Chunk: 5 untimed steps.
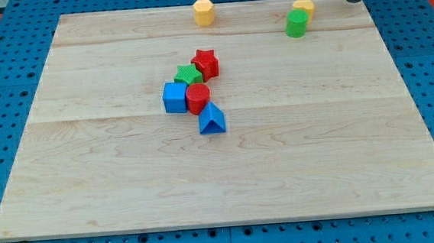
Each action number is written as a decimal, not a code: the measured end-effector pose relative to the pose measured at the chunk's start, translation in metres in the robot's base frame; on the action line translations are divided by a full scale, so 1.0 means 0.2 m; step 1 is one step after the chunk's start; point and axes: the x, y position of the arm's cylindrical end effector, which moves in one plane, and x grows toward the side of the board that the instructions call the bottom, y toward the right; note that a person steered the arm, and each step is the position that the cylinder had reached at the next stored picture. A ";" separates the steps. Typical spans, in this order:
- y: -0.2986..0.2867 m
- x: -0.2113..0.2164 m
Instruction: Push the yellow heart into the yellow hexagon
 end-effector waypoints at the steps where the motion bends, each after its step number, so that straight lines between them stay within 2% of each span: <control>1: 0.09 0.06; 2: 0.14 0.10; 3: -0.08 0.10; 5: -0.23 0.14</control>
